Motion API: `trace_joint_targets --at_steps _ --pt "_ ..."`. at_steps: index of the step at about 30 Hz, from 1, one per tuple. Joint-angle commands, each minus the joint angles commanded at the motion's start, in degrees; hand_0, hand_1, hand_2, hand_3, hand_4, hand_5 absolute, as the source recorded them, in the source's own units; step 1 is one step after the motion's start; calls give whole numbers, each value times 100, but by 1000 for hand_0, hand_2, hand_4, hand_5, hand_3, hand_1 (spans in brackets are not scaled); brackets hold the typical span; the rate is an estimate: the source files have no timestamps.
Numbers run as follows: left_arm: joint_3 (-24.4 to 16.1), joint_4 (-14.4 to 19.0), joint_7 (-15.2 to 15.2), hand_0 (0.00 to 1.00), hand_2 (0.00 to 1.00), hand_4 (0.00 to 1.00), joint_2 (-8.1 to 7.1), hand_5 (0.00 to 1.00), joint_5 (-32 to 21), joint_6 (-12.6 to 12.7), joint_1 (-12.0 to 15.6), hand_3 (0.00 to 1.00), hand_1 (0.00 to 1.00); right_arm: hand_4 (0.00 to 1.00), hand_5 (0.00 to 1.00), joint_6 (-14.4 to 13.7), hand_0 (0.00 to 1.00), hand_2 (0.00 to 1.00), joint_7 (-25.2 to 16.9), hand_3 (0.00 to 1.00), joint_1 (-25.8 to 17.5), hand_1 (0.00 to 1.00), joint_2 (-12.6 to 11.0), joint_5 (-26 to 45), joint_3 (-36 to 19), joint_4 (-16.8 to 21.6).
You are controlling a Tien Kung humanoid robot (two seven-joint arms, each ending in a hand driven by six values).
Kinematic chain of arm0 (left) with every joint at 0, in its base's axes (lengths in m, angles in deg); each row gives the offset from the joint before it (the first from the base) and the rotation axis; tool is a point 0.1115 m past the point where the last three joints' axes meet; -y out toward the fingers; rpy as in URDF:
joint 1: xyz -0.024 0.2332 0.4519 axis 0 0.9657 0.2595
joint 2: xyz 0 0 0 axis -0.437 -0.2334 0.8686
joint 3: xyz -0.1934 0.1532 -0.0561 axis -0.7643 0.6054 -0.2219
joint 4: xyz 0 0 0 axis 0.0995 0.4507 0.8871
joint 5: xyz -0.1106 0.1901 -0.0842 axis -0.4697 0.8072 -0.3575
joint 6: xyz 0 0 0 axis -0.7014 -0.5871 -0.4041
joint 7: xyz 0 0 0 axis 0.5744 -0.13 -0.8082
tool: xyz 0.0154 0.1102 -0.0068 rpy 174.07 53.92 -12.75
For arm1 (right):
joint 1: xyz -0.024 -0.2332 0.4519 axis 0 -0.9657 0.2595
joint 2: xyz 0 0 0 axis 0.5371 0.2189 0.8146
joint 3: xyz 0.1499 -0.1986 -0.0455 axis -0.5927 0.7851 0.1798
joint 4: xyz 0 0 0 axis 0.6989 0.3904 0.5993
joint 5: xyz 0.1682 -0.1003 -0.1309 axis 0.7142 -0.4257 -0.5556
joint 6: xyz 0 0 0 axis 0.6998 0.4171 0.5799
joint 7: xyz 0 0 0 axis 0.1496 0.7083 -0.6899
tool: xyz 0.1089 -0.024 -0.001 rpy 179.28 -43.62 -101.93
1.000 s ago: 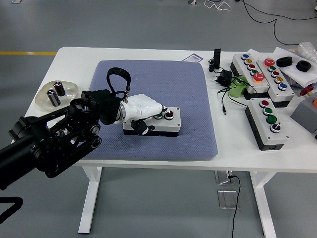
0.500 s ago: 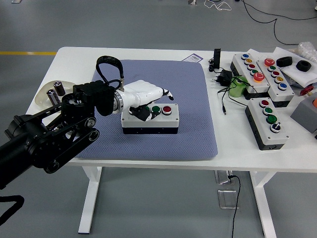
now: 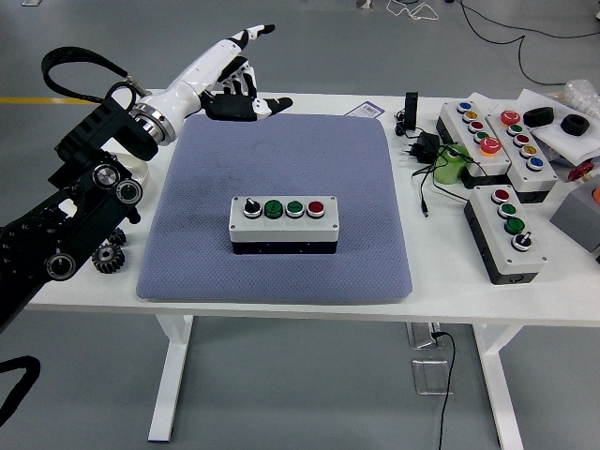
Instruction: Pick up the button,place it on the desk,press the button,press the button
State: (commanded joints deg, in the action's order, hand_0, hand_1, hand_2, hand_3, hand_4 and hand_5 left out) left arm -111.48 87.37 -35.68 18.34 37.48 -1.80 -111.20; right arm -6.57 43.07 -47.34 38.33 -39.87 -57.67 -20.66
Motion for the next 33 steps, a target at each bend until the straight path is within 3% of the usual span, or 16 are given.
trace_joint_targets --at_steps 1,6,7,17,27,33 --pt "-81 -70 -5 821 998 876 -6 998 -261 -7 18 998 902 246 254 0 650 590 1 634 1 561 1 -2 -1 0" --pt "-446 -439 -95 821 998 876 -40 998 -1452 45 118 998 902 246 254 -3 650 590 6 634 5 561 3 -9 1 0" --pt "-538 -517 -106 889 998 835 -53 998 -1713 63 157 998 918 246 253 -2 651 590 8 635 7 561 3 -13 4 0" --pt "-975 -748 -104 877 998 830 -170 998 -3945 -1 618 998 918 247 255 -3 651 590 3 635 6 561 1 -19 -4 0" --pt "-1400 -418 -125 879 997 814 -419 998 -3883 -31 1254 994 920 246 254 -6 651 590 -19 635 33 561 5 70 105 0" --pt "-1552 -306 -191 883 995 810 -634 998 -3807 -219 1498 989 921 246 254 -15 651 593 -36 635 47 561 -7 151 164 0"
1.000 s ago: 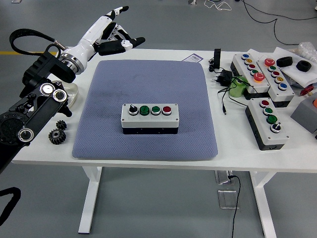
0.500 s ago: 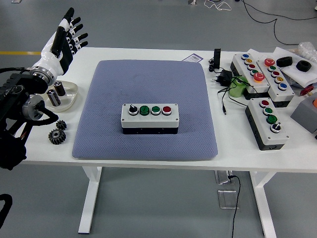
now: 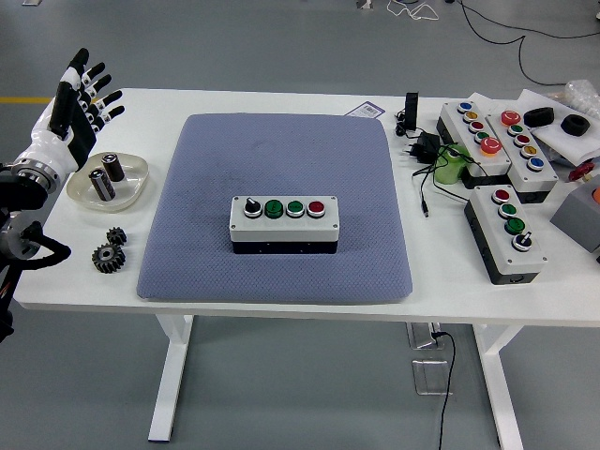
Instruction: Pick up the button,place it on the desk,press the button,press the button
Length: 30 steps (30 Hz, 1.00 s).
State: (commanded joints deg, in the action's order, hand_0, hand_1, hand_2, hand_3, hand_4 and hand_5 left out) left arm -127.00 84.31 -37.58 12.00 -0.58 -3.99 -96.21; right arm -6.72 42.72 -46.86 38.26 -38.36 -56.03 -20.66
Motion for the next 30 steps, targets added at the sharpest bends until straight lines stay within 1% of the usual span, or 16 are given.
trace_joint_targets --at_steps 2,6,16,30 --pt "21 57 -6 883 995 810 -59 998 -2 -66 38 989 921 246 254 2 651 593 9 635 3 561 -6 -12 -4 0" --pt "45 136 -3 883 994 806 -107 998 20 -105 105 984 919 246 255 6 650 591 17 635 -17 561 -12 -2 0 0" --pt "85 161 30 877 982 803 -108 998 52 -172 144 978 916 246 255 1 650 592 28 635 -55 561 -10 22 27 0" --pt "26 164 92 879 984 790 -92 998 110 -181 158 977 915 246 254 9 651 593 11 635 -24 561 -8 -10 3 0"
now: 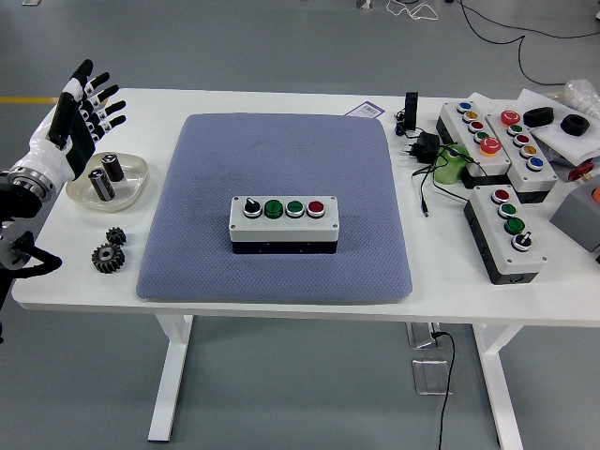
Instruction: Pick up the button,place it on the desk,press the button,press the button
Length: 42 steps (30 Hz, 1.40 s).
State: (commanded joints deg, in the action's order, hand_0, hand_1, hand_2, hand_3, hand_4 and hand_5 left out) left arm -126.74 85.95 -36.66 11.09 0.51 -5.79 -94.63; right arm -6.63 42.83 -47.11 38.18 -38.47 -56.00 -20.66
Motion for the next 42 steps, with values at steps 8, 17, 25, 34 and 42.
trace_joint_targets --at_steps 8,17,25,34,42 --pt "-75 17 6 879 984 789 -34 998 6 3 -4 974 914 245 255 -4 650 591 -5 635 38 561 5 33 21 0" --pt "-84 7 16 878 976 782 -41 998 34 -10 -7 966 914 245 255 -10 650 591 -11 635 51 561 13 71 39 0" --pt "-104 1 32 876 975 784 -42 998 51 -12 -9 966 913 245 255 -10 651 592 -12 635 65 561 16 52 19 0" --pt "-129 12 31 876 976 781 -57 998 36 -5 -7 965 913 245 256 -8 651 595 -2 635 77 561 20 37 12 0" --pt "-134 -36 67 876 974 778 -48 998 57 -4 -1 964 913 245 256 -7 651 595 -10 635 76 562 19 30 -5 0"
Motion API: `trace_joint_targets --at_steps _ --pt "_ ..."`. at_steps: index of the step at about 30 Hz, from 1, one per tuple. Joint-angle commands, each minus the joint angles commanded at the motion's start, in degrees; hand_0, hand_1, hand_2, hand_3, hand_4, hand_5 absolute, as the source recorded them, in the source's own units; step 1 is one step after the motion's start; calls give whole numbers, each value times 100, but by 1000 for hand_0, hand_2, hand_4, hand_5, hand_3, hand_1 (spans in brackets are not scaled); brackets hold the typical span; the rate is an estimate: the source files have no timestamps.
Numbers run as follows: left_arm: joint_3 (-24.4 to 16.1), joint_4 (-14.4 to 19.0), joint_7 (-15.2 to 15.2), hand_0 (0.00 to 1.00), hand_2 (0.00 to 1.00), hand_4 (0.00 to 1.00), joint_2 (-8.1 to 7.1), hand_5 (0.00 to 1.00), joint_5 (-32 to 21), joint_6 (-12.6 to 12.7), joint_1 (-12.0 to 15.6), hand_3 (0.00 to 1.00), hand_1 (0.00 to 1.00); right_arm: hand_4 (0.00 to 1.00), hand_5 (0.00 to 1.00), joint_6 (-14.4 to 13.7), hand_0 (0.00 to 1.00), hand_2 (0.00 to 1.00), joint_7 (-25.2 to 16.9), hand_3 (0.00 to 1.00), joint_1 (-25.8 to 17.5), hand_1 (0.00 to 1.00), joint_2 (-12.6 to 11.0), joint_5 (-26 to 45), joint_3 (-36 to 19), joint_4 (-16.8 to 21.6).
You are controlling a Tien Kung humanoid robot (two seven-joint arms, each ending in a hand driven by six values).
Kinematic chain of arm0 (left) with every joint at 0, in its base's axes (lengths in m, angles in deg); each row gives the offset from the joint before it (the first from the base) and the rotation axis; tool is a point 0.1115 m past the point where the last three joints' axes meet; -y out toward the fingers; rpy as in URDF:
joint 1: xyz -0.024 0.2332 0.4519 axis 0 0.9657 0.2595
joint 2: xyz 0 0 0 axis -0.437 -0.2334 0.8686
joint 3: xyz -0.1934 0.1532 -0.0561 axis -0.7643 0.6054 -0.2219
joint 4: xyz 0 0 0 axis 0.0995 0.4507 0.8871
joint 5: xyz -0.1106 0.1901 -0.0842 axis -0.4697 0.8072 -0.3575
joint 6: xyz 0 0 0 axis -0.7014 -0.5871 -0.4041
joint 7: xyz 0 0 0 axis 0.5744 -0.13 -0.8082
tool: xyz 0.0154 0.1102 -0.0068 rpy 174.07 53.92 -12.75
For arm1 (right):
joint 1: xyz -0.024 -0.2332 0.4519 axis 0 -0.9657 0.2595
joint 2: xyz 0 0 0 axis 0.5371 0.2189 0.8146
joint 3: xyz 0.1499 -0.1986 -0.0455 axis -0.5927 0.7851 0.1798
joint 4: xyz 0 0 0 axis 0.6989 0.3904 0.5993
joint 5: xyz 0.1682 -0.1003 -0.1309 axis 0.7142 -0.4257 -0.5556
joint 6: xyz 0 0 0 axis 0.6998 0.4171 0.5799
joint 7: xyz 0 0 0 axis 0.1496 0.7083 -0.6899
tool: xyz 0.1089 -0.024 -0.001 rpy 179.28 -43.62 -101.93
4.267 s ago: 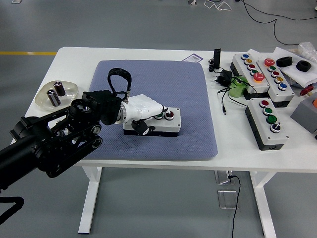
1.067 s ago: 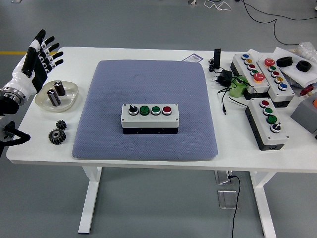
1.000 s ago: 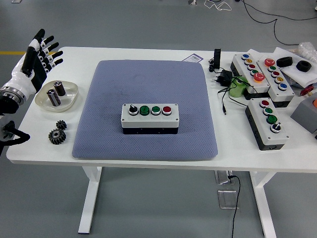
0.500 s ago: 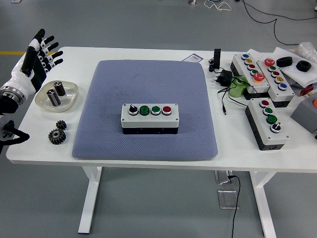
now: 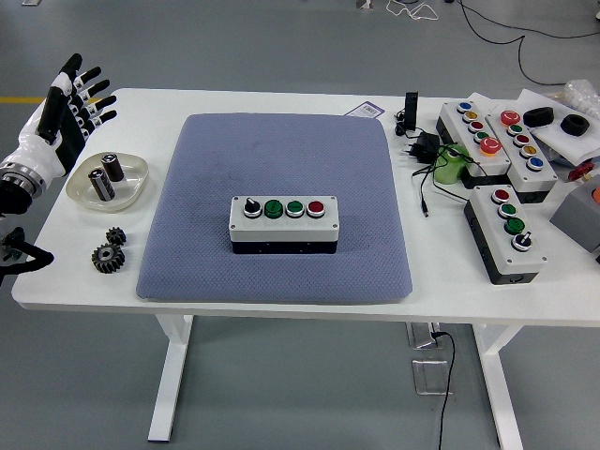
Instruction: Pick up the button,place it on the desk,press the button,press the button
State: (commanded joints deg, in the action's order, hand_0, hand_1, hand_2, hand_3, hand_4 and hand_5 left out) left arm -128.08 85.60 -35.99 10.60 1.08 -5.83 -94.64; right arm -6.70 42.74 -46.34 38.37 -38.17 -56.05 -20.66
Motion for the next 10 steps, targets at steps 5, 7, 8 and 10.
trace_joint_targets --at_steps 5,7,8,10 --pt "-12 -10 6 876 973 779 0 998 12 -3 25 963 912 245 255 -3 651 595 -4 635 -5 562 3 0 -9 0" --pt "-18 -37 11 876 973 779 3 998 21 -13 37 963 912 245 255 -3 651 595 -6 635 -14 562 5 9 -1 0" --pt "-20 -64 15 876 973 779 12 998 26 -27 36 963 912 245 255 -3 651 595 -9 635 -23 562 7 36 20 0" --pt "-10 -94 18 876 973 779 35 998 22 -49 37 963 912 245 255 -4 651 595 -3 635 -35 562 14 22 1 0"
